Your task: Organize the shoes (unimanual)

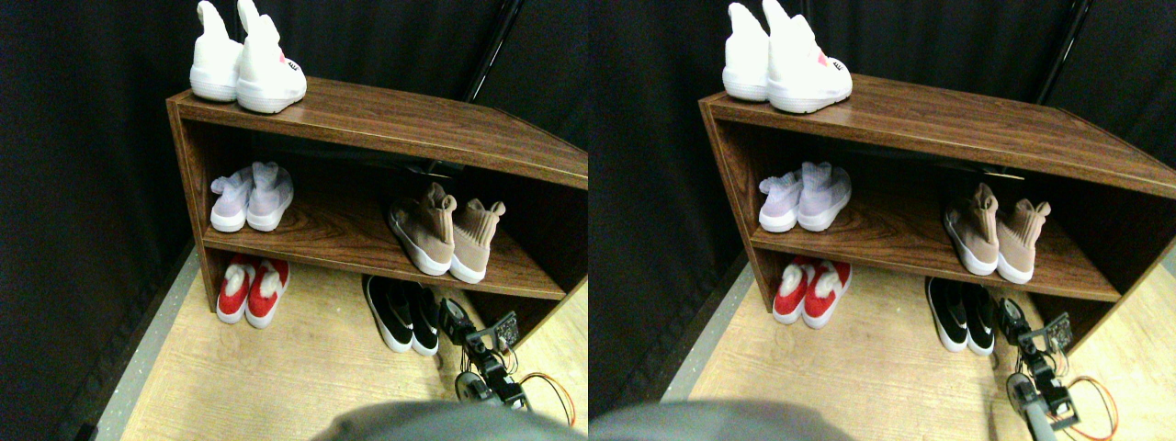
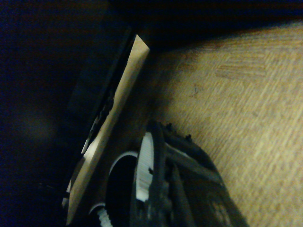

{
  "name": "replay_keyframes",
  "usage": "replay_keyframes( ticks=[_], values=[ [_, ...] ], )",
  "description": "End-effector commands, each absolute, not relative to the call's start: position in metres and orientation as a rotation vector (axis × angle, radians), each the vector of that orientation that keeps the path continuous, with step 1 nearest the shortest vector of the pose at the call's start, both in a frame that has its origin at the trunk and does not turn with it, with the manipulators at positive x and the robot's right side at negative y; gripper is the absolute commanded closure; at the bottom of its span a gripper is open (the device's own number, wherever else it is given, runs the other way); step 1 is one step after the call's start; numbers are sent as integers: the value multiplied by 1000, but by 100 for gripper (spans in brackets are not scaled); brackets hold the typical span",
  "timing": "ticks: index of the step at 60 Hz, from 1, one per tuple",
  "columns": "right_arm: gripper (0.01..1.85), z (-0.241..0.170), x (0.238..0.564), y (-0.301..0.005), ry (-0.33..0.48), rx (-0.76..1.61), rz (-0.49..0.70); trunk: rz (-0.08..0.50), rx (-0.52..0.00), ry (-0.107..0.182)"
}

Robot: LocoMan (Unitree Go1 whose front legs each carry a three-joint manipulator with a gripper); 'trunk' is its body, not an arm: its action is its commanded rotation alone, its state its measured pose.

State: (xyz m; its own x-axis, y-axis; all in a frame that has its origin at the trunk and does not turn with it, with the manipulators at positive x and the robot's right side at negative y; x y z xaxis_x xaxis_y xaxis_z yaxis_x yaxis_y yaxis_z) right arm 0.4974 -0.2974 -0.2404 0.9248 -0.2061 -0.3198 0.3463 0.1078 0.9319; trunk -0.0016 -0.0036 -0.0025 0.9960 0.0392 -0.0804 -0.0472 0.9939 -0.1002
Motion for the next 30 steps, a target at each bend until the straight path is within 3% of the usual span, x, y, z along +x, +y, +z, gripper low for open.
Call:
replay_keyframes(
  ticks=[1, 6, 30],
  values=[
    [180, -224, 498, -299, 52, 1373, -334, 31, -108, 71],
    [180, -213, 490, -302, 13, 1353, -324, 23, -104, 60],
    [180, -167, 433, -298, -19, 1247, -143, -8, -95, 21]
  ],
)
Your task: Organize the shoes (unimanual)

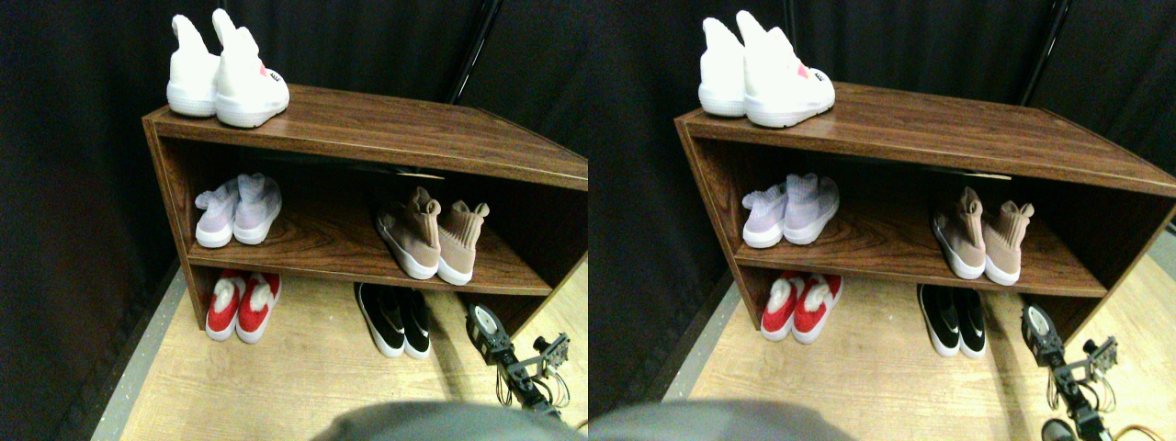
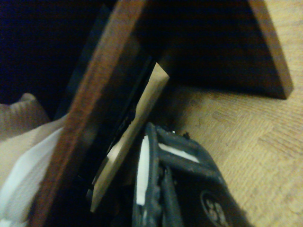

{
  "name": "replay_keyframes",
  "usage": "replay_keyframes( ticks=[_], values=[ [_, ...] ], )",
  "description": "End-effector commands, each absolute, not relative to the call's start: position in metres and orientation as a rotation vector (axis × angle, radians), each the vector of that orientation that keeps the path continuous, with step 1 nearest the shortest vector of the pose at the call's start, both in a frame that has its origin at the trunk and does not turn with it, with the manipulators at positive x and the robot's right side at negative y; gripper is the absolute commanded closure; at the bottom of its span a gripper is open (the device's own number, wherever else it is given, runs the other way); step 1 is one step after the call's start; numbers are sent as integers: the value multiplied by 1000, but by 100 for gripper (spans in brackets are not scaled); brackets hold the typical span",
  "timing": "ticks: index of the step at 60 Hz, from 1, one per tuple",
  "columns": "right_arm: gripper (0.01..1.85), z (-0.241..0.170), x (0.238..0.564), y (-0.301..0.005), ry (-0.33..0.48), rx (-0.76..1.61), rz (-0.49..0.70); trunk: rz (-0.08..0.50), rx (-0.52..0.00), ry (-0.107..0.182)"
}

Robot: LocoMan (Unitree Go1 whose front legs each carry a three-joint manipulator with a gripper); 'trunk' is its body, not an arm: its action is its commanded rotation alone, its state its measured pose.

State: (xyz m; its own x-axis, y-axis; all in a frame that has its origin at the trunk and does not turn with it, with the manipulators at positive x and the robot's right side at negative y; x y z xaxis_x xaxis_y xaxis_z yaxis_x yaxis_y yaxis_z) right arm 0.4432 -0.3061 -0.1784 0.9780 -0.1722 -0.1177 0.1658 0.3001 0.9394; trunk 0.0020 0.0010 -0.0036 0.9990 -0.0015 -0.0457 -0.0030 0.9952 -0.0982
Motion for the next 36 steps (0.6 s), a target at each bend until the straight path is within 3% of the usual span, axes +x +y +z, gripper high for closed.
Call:
replay_keyframes(
  ticks=[1, 18, 36],
  values=[
    [180, -167, 433, -298, -19, 1247, -143, -8, -95, 21],
    [180, -136, 391, -277, 20, 1299, 3, -17, -100, -3],
    [180, -110, 365, -258, -7, 1265, 127, -25, -98, -34]
  ],
)
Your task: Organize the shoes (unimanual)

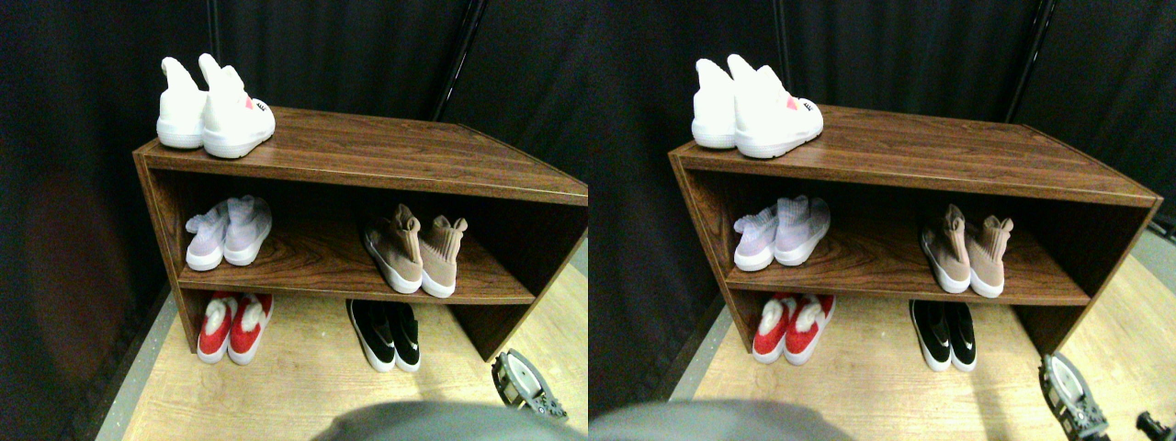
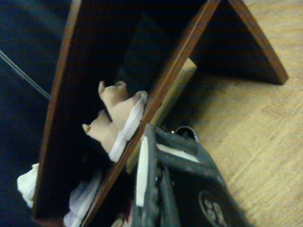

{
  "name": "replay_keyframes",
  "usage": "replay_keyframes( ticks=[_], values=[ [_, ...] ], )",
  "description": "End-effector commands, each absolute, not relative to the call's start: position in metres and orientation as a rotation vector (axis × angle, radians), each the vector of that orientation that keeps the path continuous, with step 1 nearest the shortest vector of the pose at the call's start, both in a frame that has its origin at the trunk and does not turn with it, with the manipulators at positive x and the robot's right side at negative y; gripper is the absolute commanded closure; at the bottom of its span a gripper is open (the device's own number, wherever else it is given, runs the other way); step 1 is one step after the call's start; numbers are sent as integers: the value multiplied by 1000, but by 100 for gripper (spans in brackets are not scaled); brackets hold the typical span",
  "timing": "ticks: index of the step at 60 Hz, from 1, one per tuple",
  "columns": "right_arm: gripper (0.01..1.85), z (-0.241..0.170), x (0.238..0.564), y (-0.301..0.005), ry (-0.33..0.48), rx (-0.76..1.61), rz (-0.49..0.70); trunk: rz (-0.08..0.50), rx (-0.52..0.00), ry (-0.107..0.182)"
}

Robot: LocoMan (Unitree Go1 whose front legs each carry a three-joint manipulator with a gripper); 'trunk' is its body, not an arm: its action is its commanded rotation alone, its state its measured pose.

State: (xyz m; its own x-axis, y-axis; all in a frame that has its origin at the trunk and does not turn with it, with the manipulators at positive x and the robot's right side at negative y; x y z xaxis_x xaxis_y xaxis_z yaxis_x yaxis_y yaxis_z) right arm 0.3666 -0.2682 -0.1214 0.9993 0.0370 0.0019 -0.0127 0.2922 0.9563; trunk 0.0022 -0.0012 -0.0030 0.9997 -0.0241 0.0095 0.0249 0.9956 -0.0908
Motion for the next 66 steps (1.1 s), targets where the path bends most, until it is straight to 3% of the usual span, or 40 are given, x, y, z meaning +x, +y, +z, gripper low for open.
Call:
replay_keyframes(
  ticks=[1, 20, 43, 66],
  values=[
    [180, -108, 365, -256, 1, 1272, 144, -25, -98, -34],
    [180, -102, 370, -245, 0, 1246, 217, -16, -100, -40],
    [180, -104, 370, -240, -5, 1244, 209, -17, -101, -30],
    [180, -107, 371, -236, 13, 1268, 191, -20, -107, -44]
  ],
)
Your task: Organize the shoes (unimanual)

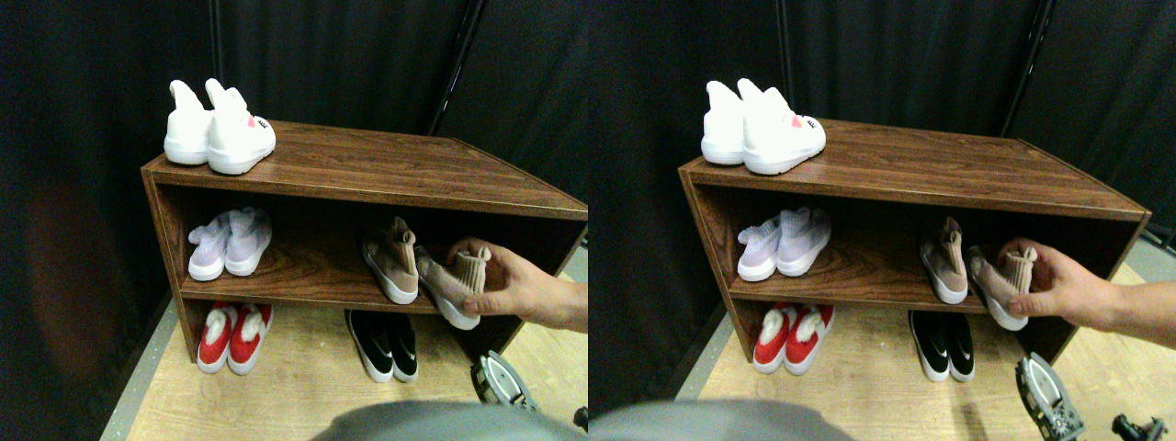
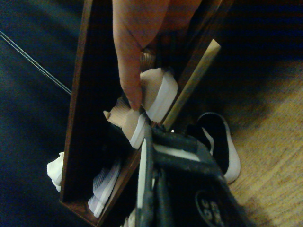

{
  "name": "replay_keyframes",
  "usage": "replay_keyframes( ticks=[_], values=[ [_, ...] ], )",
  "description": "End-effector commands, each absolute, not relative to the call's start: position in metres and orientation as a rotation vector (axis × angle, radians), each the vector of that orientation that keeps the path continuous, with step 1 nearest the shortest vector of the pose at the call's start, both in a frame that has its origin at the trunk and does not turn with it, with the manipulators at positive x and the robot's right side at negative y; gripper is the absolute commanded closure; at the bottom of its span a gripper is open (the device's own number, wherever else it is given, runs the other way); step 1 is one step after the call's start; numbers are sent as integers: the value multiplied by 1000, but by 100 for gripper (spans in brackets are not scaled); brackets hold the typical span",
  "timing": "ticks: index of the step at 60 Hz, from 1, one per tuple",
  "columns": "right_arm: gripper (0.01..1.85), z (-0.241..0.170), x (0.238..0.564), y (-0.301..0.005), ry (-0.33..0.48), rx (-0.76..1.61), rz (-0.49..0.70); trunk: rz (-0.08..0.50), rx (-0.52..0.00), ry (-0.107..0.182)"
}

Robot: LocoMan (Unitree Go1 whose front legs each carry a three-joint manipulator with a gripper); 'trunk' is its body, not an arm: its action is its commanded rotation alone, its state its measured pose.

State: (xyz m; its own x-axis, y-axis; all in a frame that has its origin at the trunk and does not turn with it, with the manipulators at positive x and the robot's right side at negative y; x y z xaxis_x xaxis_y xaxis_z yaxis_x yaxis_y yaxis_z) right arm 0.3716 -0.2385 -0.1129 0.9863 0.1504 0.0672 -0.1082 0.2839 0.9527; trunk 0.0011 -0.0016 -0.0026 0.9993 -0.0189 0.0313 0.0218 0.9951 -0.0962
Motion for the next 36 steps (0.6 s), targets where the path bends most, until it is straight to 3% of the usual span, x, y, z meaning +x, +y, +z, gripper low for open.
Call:
replay_keyframes(
  ticks=[1, 36],
  values=[
    [180, -107, 371, -236, 13, 1268, 191, -23, -108, -51],
    [180, -103, 366, -244, -11, 1253, 179, -30, -97, -42]
  ],
)
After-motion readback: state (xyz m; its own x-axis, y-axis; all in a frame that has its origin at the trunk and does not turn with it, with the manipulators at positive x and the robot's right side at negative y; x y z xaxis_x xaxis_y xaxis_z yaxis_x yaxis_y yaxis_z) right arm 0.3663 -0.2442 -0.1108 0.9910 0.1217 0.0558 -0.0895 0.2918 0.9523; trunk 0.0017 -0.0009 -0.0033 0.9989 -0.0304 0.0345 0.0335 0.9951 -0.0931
